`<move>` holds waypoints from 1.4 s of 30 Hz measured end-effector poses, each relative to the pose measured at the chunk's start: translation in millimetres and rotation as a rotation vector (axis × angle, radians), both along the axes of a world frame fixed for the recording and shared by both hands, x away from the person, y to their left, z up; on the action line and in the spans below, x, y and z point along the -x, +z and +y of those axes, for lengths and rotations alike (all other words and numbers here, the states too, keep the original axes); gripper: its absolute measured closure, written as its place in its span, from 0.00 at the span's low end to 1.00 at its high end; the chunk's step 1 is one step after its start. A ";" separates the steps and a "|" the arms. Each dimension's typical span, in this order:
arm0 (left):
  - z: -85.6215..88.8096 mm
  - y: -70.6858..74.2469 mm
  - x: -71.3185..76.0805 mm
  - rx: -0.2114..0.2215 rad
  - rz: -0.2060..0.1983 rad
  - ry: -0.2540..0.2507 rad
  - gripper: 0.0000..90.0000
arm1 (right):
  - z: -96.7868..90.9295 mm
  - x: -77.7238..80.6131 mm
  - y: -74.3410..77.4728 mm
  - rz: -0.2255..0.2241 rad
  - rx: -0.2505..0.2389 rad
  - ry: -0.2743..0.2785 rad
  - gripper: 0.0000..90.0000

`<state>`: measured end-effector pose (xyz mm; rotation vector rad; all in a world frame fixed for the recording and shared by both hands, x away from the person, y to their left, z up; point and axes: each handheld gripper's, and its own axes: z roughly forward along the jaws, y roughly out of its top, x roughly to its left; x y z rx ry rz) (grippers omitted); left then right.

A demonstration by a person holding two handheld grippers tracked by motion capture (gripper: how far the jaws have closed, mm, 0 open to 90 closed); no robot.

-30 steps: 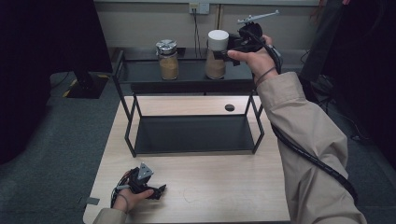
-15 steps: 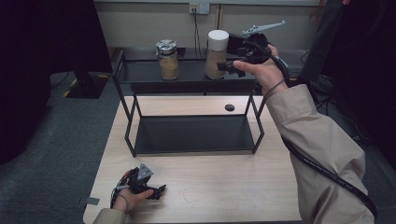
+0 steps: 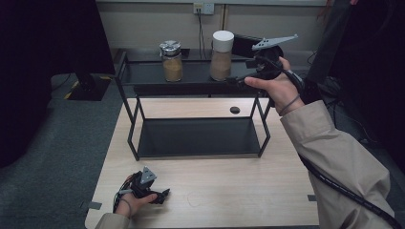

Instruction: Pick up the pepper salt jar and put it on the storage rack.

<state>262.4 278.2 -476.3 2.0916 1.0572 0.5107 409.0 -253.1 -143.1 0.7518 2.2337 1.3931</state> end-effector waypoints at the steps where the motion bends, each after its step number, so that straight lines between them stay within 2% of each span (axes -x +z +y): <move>1: 0.0 0.0 0.0 0.000 0.000 0.000 0.00 | -1.4 0.0 -1.3 0.003 0.000 0.009 0.00; 11: 0.0 0.6 0.4 -0.005 0.001 0.001 0.00 | -9.5 10.3 -21.6 0.016 -0.004 0.044 0.00; 20: -0.1 0.6 0.4 -0.005 0.001 0.001 0.00 | -24.2 26.2 -52.3 0.036 -0.003 0.078 0.00; 23: -0.1 0.6 0.4 -0.006 0.001 0.001 0.00 | -30.5 32.3 -64.8 0.033 0.002 0.086 0.00; 25: 0.0 0.5 0.5 -0.005 0.001 0.001 0.00 | -35.5 35.5 -73.4 0.040 -0.010 0.091 0.00; 27: 0.1 0.2 0.5 -0.006 -0.002 -0.001 0.00 | -38.1 41.1 -80.5 0.035 0.002 0.087 0.00; 30: 0.2 0.7 0.2 -0.009 0.000 -0.002 0.00 | -45.0 46.7 -96.7 0.039 -0.026 0.095 0.00; 33: 0.2 0.7 0.2 -0.010 -0.002 -0.003 0.00 | -49.4 53.6 -112.7 0.030 -0.013 0.107 0.00; 36: 0.2 0.6 0.2 -0.010 -0.002 -0.003 0.00 | -54.7 58.7 -130.2 0.054 -0.029 0.107 0.00; 42: 0.2 0.7 0.2 -0.009 -0.001 -0.003 0.00 | -63.5 67.3 -158.3 0.072 -0.036 0.102 0.00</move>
